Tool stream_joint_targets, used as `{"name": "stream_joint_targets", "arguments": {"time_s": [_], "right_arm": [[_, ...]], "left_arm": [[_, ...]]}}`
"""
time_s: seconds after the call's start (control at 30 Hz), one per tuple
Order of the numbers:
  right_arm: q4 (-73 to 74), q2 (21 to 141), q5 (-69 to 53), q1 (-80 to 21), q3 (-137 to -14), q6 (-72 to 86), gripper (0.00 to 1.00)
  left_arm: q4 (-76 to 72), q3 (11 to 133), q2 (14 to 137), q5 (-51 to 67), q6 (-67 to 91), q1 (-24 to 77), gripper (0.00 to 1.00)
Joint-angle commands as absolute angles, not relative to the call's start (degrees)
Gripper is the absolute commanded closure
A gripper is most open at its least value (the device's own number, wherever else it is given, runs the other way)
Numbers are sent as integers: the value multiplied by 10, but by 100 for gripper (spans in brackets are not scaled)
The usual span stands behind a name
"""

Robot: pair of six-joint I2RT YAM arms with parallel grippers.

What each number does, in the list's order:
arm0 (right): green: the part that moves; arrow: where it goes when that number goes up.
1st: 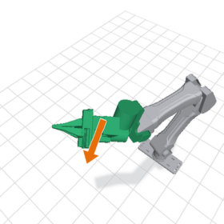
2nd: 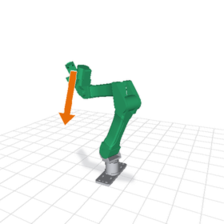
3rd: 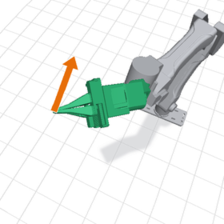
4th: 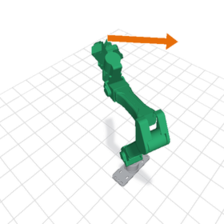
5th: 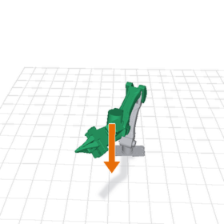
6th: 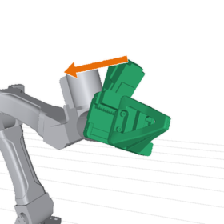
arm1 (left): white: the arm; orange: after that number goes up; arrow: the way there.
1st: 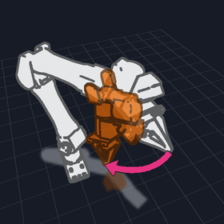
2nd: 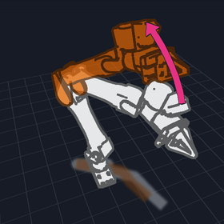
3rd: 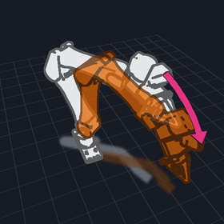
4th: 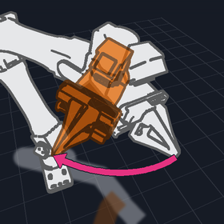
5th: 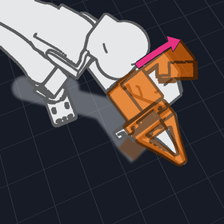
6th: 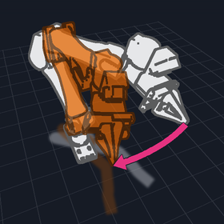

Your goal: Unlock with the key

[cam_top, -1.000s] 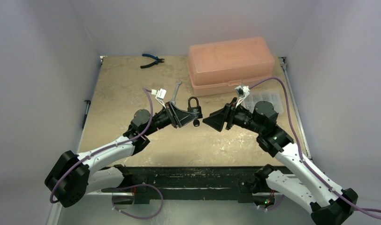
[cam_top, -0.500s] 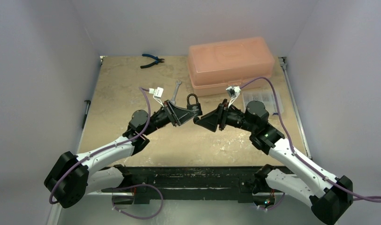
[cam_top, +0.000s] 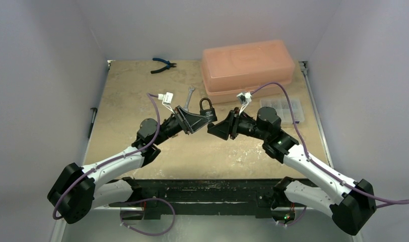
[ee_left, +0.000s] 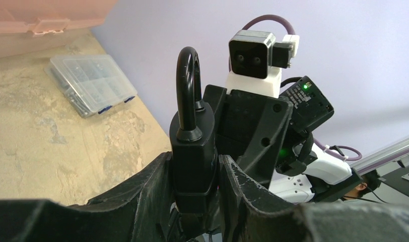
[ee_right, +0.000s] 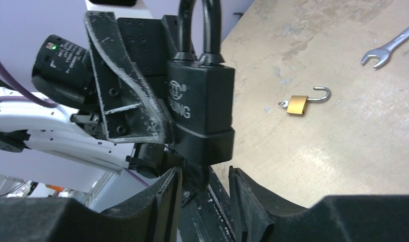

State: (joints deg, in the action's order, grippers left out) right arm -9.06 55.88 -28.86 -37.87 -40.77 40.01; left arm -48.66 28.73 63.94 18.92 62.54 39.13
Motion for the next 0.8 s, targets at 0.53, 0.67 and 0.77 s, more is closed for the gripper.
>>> {"name": "stream_joint_targets", "arguments": {"time_s": [0.53, 0.67, 0.77], "right_arm": [[-112, 570, -243, -383, -443, 401, 58], [-119, 575, -243, -383, -443, 405, 58], [-128, 578, -242, -383, -443, 410, 57]], "left_arm": [[-578, 298, 618, 172, 634, 391, 100], [-582, 295, 620, 173, 636, 391, 100], [-587, 291, 619, 172, 640, 391, 100]]}}
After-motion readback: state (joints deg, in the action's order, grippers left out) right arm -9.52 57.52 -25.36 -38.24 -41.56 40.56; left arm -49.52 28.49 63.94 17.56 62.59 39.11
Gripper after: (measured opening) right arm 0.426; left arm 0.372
